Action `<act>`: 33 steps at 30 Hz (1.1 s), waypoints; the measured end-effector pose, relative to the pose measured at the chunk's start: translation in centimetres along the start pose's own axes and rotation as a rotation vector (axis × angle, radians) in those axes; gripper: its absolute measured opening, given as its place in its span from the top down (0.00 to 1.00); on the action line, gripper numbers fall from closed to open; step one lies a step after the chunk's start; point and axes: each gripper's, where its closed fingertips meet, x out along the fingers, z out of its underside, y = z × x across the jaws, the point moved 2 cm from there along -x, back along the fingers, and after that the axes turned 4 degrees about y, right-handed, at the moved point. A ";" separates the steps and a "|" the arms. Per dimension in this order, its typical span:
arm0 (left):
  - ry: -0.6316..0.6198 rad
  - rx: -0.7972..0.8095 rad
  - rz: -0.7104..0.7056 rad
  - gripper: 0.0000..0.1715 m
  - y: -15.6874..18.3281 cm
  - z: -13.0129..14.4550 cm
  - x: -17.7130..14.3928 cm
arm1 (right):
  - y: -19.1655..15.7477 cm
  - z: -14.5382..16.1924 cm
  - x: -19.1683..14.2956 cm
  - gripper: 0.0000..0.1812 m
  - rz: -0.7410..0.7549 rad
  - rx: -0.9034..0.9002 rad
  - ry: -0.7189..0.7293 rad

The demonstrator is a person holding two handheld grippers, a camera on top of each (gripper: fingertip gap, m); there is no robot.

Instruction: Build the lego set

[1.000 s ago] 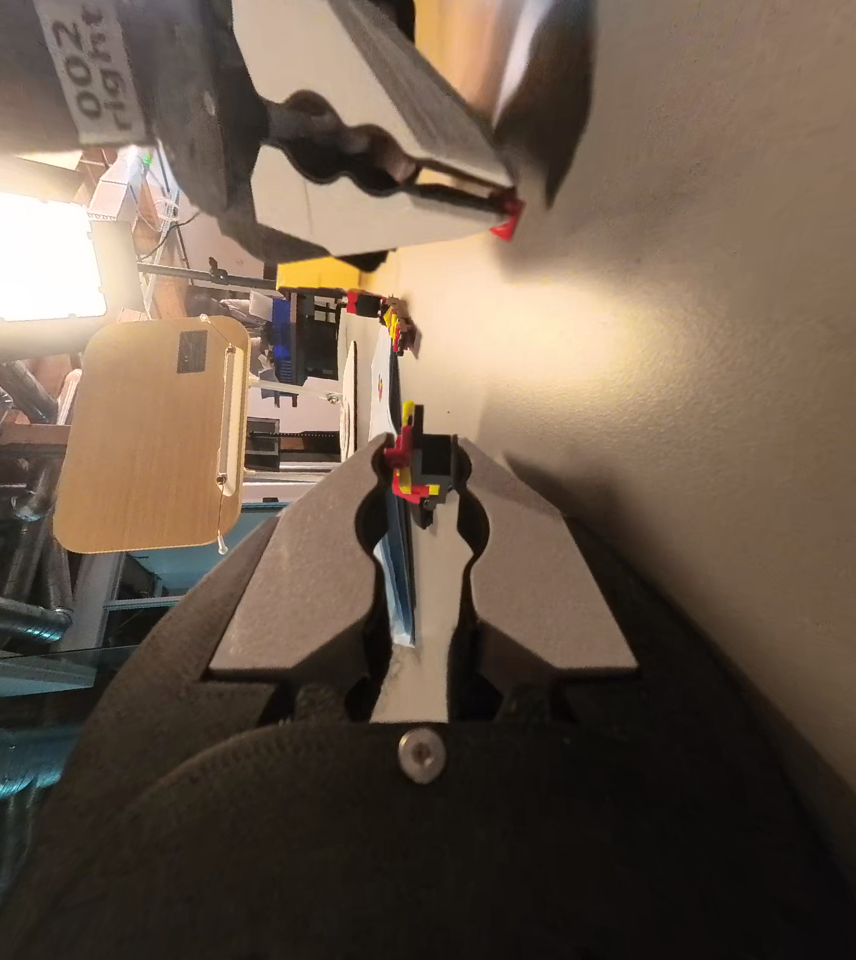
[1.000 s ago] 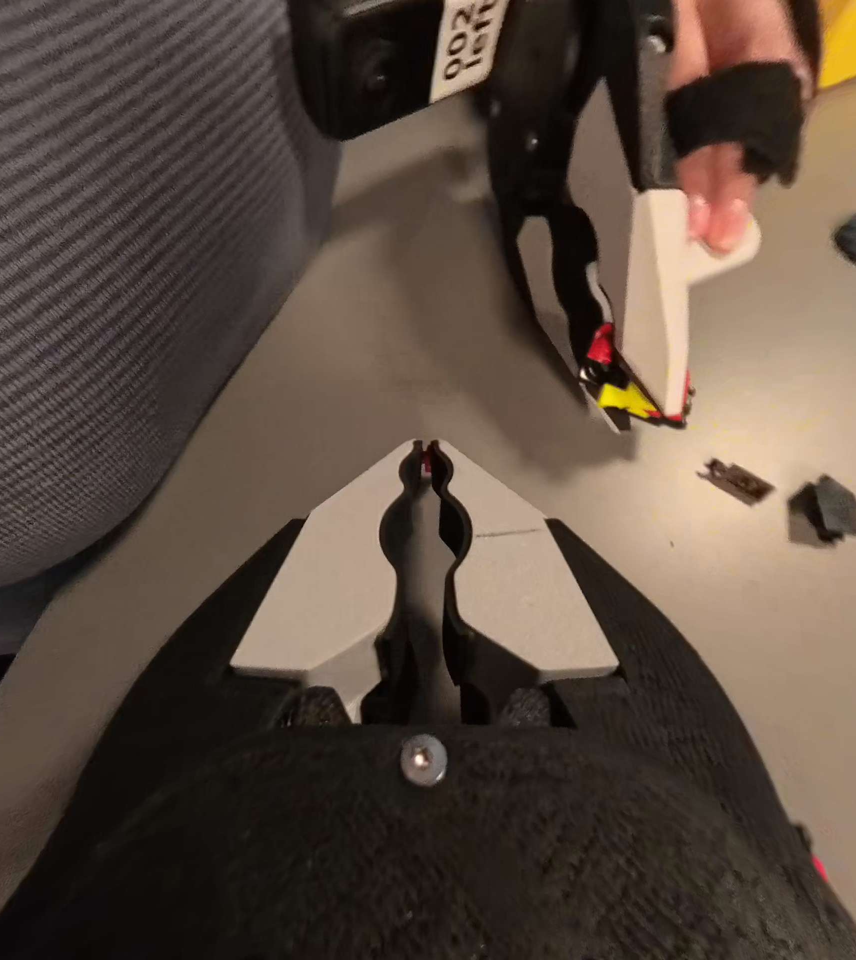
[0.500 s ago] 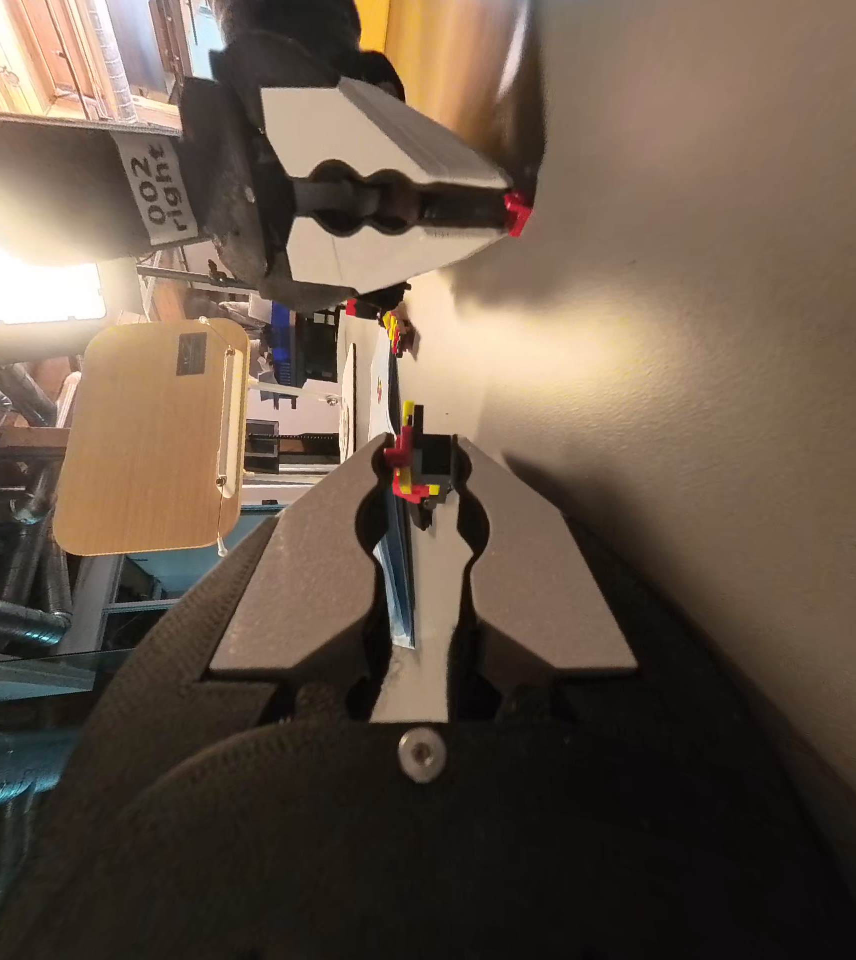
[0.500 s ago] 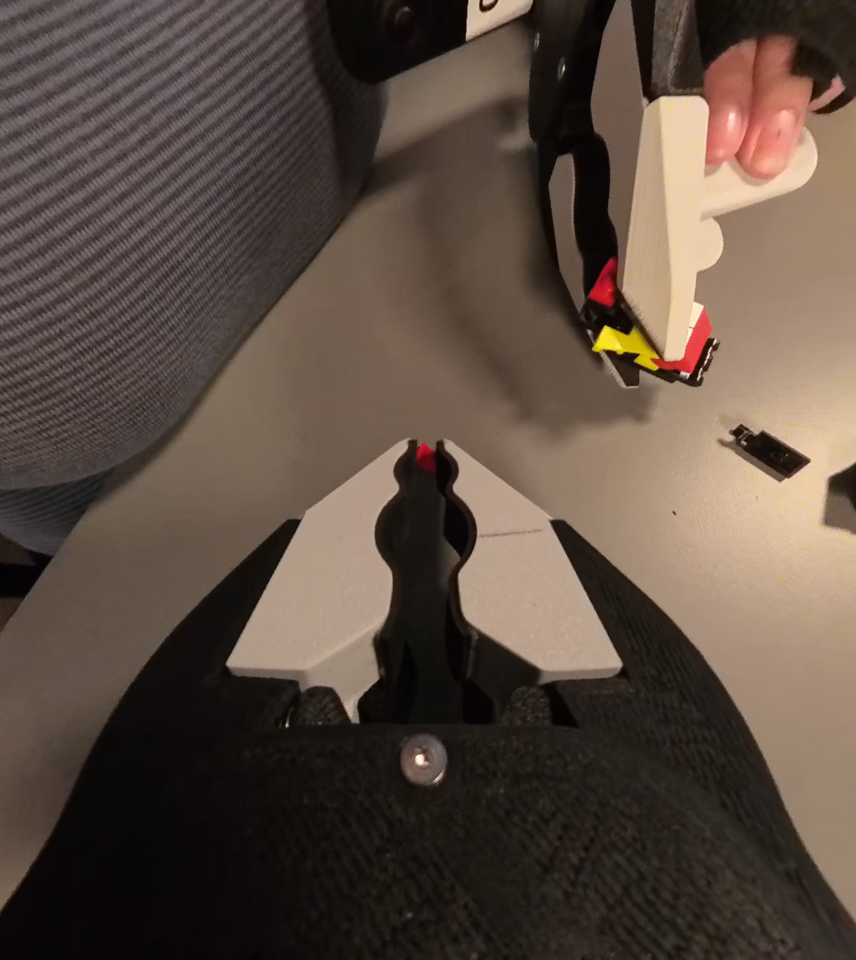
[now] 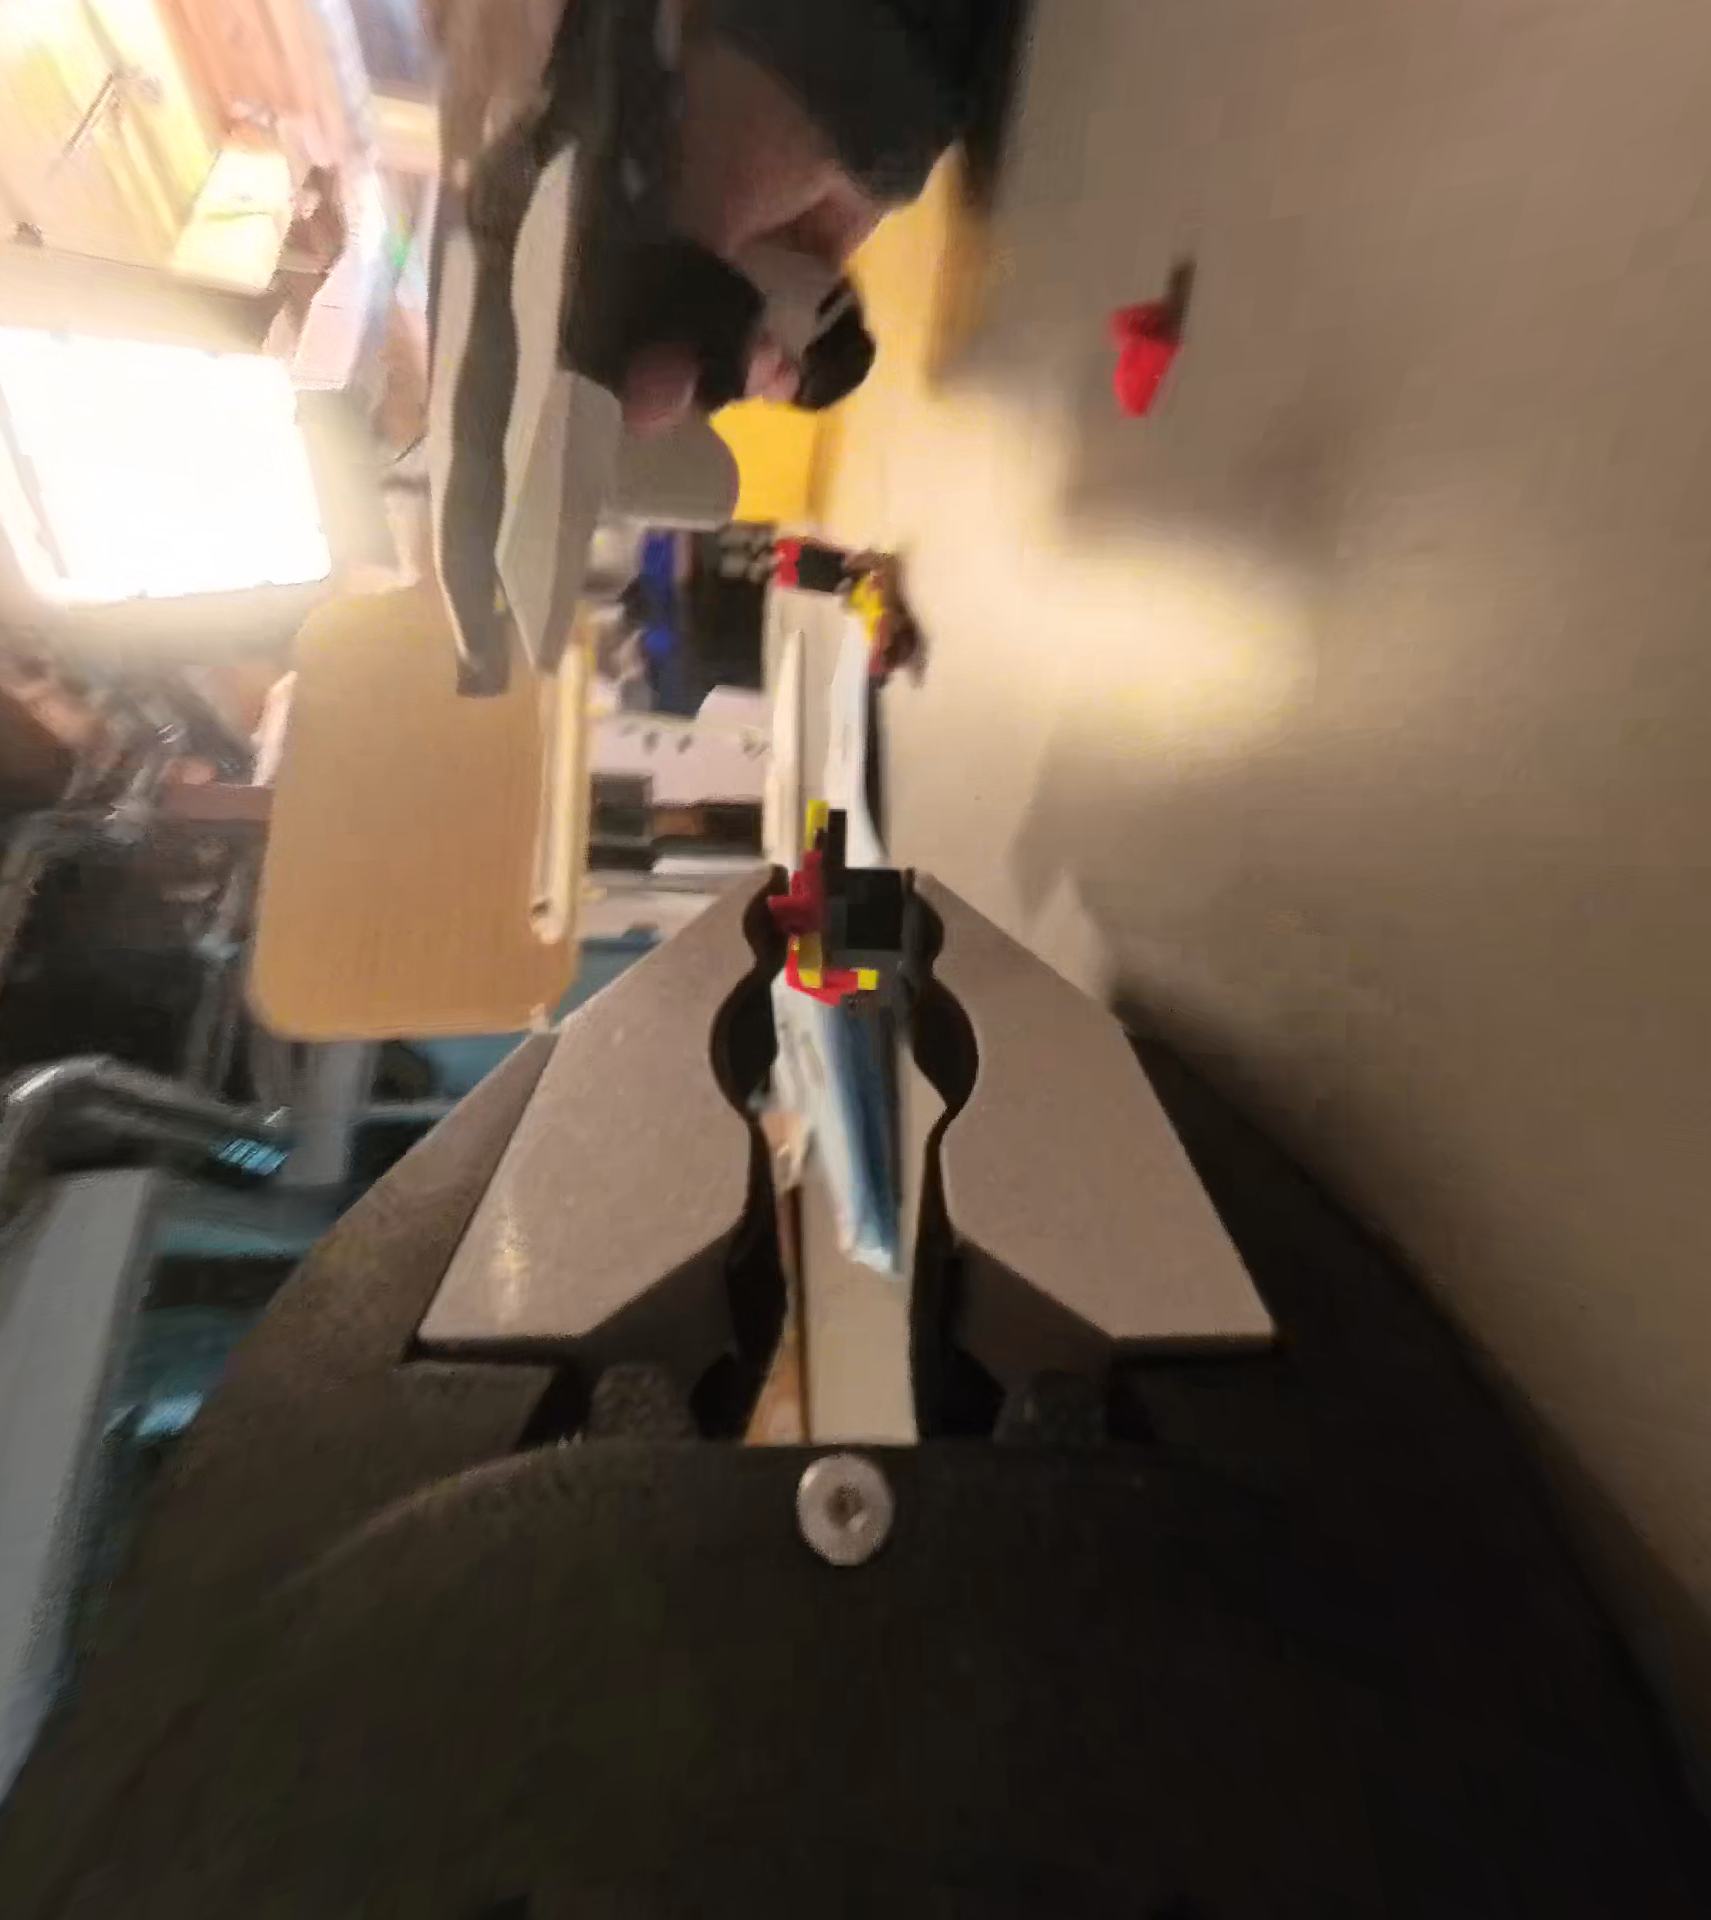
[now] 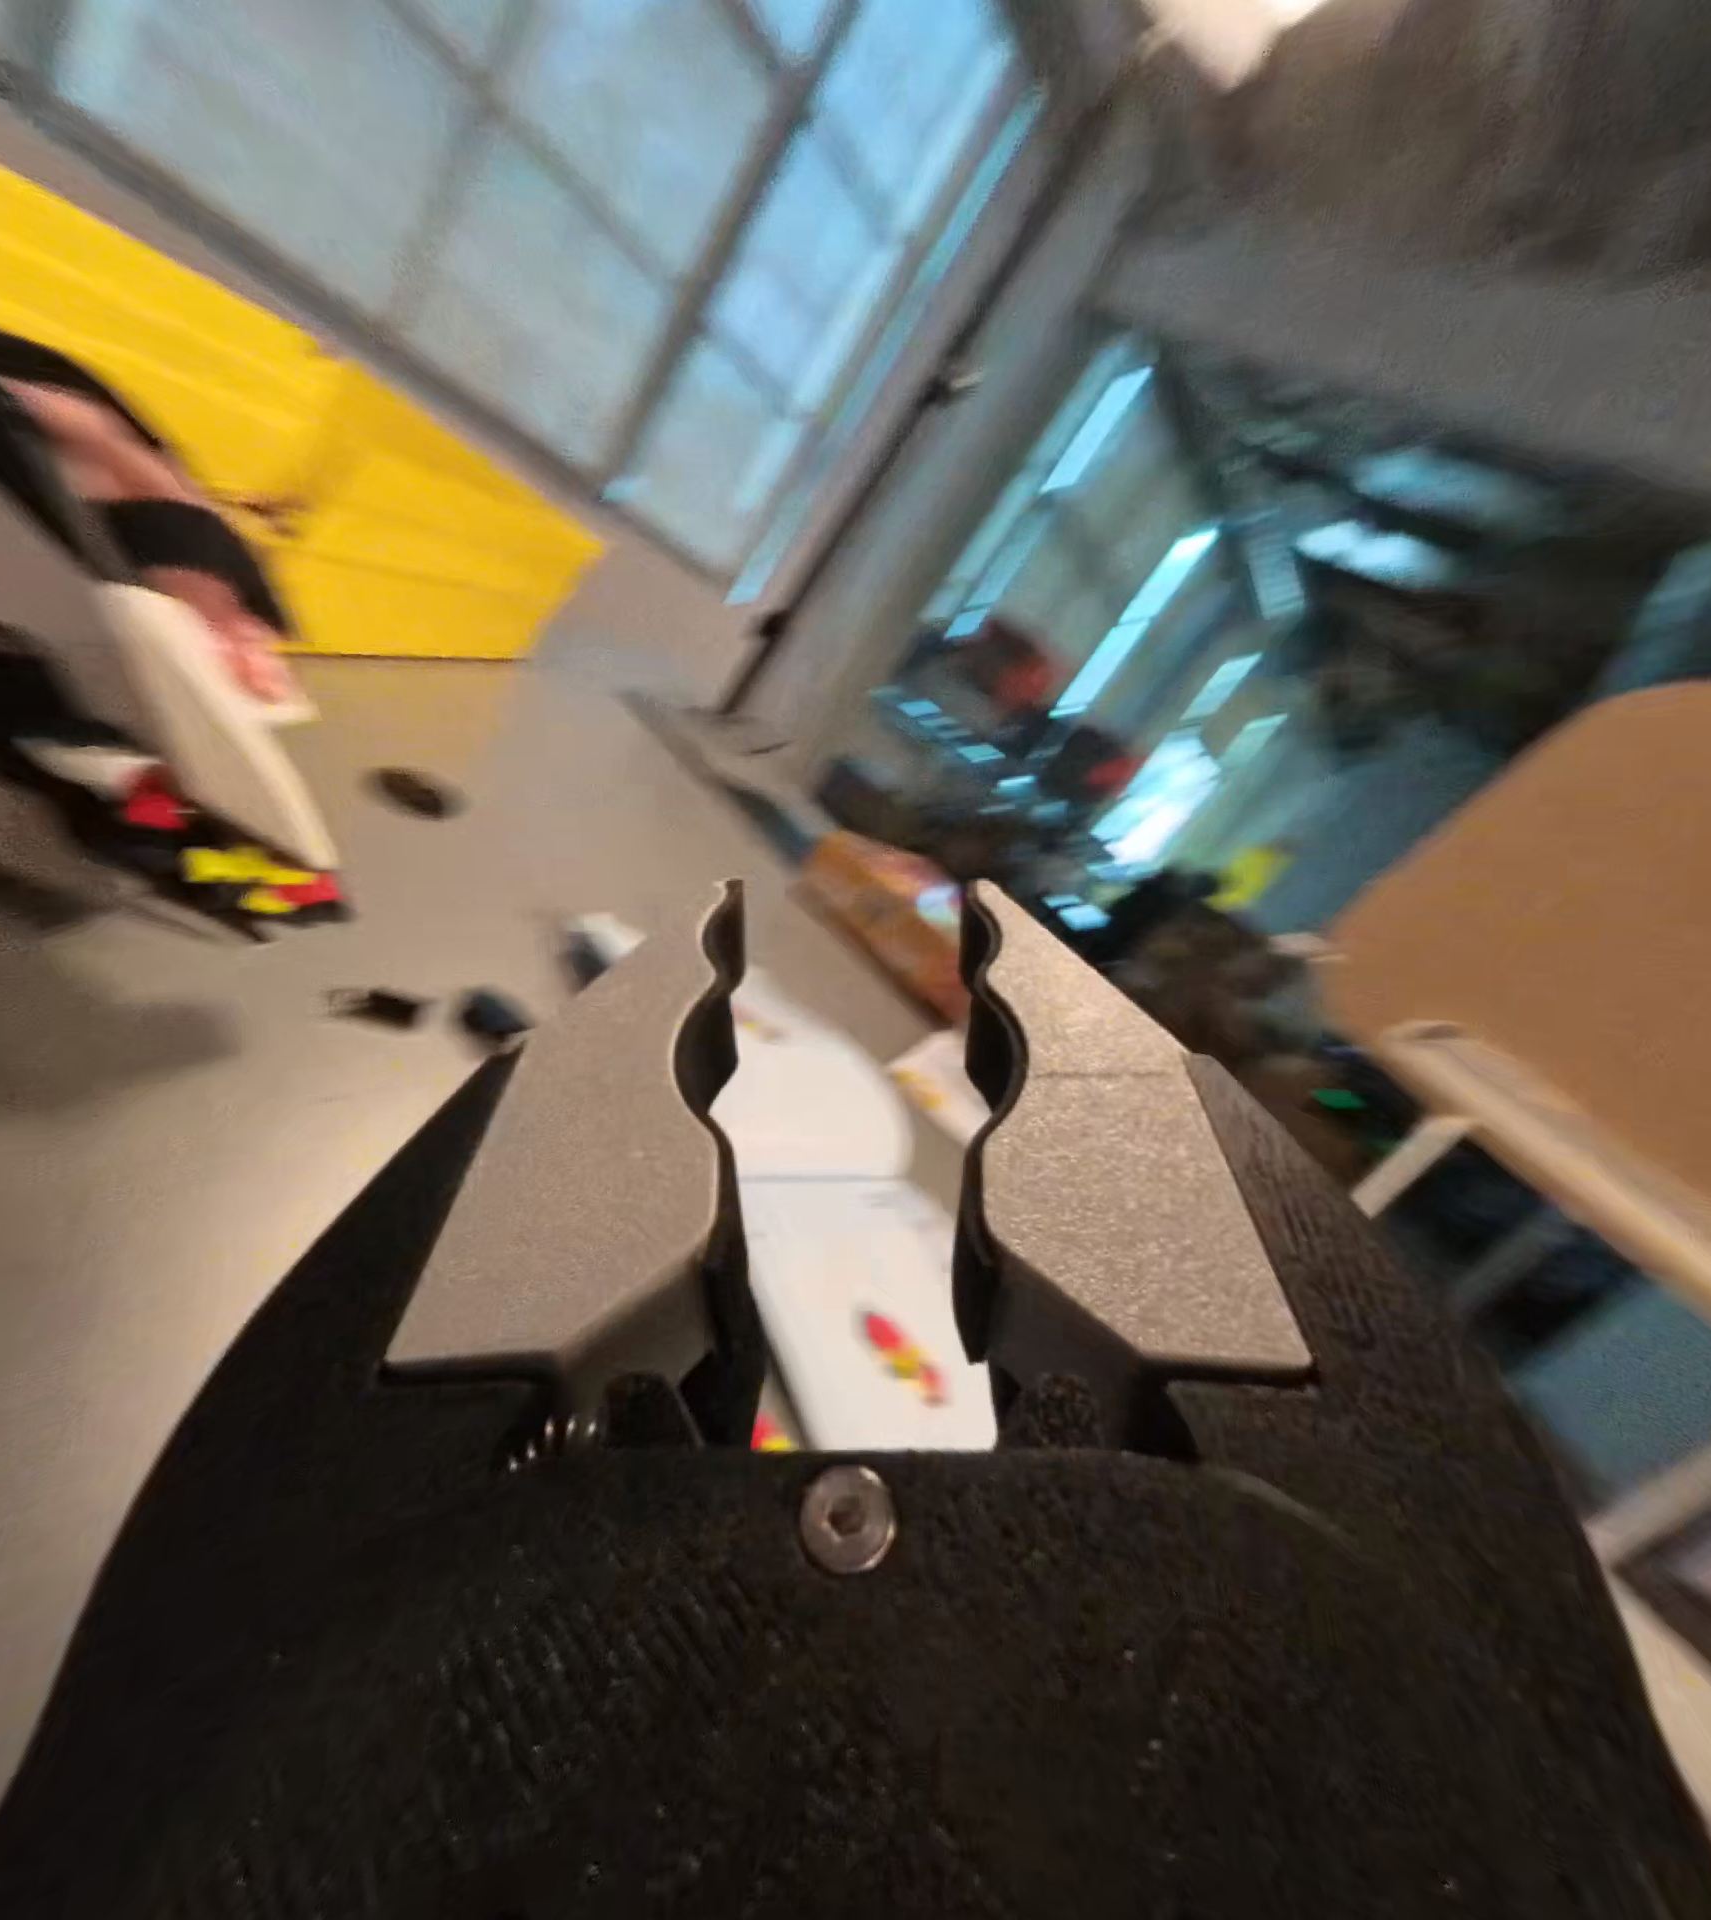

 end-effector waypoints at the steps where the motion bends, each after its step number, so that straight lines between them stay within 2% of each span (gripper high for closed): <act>1: -0.039 0.013 -0.051 0.88 -0.7 -0.1 0.3 | 1.0 -0.6 -0.2 0.78 0.066 -0.043 0.019; 4: -0.054 -0.029 -0.132 0.88 -2.0 -1.4 1.1 | 1.3 -0.7 -0.4 0.77 0.108 0.011 0.039; 7: -0.085 -0.083 -0.169 0.89 -2.8 -1.9 2.2 | 2.6 0.5 -0.1 0.74 0.163 -0.001 -0.027; 11: -0.140 -0.077 -0.171 0.89 -2.8 -0.9 2.7 | 4.0 3.0 -0.8 0.72 0.234 -0.018 -0.157; 14: -0.209 -0.062 -0.204 0.89 -3.1 0.8 1.9 | 4.6 2.1 -0.9 0.72 0.295 -0.057 -0.123; 17: -0.236 -0.104 -0.242 0.89 -3.8 1.7 2.1 | 5.3 1.9 0.6 0.72 0.390 -0.084 -0.110; 20: -0.147 -0.196 -0.314 0.89 -5.3 0.6 2.6 | 4.9 2.6 2.4 0.72 0.387 -0.121 -0.134; 22: -0.134 -0.261 -0.356 0.89 -6.2 0.2 3.1 | 4.1 2.9 3.5 0.72 0.311 -0.145 -0.116; 24: -0.064 -0.246 -0.366 0.89 -6.5 -2.1 3.6 | 4.0 3.6 4.5 0.72 0.254 -0.126 -0.112; 26: -0.001 -0.184 -0.336 0.88 -5.8 -4.2 4.2 | 5.5 4.6 4.8 0.71 0.308 -0.121 -0.134; 27: 0.002 -0.148 -0.326 0.88 -5.5 -4.3 4.5 | 6.2 4.7 4.9 0.71 0.340 -0.118 -0.128; 30: -0.020 -0.171 -0.380 0.88 -6.8 -2.2 5.3 | 7.9 5.1 5.5 0.72 0.408 -0.144 -0.110; 33: -0.054 -0.257 -0.418 0.89 -8.1 0.9 6.5 | 8.1 5.0 7.2 0.73 0.381 -0.171 -0.065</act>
